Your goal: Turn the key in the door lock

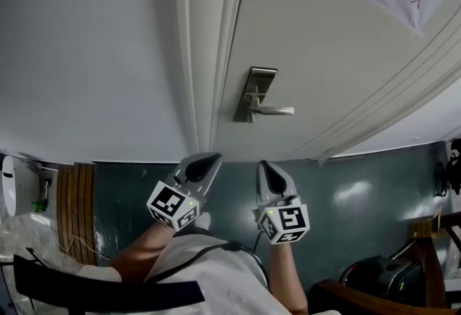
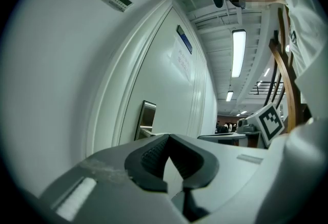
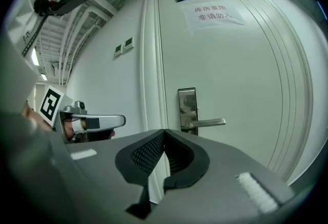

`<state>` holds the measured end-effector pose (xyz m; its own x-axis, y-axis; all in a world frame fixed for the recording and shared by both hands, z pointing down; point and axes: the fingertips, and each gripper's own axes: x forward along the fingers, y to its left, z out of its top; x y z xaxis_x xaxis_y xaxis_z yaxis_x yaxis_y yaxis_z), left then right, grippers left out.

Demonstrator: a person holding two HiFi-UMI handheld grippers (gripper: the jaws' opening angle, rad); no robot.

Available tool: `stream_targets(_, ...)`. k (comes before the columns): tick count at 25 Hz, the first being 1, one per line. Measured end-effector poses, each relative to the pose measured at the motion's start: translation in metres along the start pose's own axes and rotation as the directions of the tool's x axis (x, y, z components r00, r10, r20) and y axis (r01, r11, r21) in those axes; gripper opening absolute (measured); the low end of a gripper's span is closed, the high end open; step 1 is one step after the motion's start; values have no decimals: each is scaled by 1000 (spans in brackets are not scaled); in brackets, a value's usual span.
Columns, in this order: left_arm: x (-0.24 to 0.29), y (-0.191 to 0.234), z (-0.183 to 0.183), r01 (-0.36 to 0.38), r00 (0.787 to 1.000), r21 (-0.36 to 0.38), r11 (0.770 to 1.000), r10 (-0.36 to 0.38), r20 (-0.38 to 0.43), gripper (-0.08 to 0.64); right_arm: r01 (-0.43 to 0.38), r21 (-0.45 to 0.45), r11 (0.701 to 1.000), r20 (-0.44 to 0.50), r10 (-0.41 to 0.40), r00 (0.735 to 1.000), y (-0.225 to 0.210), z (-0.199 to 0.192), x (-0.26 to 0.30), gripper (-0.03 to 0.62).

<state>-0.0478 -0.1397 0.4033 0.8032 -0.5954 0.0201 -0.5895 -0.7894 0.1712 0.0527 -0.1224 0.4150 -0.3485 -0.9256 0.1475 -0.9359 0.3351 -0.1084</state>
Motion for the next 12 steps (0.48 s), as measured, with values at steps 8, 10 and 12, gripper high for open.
stream_targets(8,6,26,-6,16,1000,-14,1000,-16,-19,5,8,11,1000,-29,-7,1000,6,-8,26,9)
stream_targets(10,9,27,-6,17,1000,-16,1000,-17,-21,5,2,23,1000,-31,-1,1000,6,-10,30,9)
stream_targets(12,13,26,-6,16,1000,-17,1000,-17,-20,5,-4,37,999,-31,5,1000,2,-12,34,9)
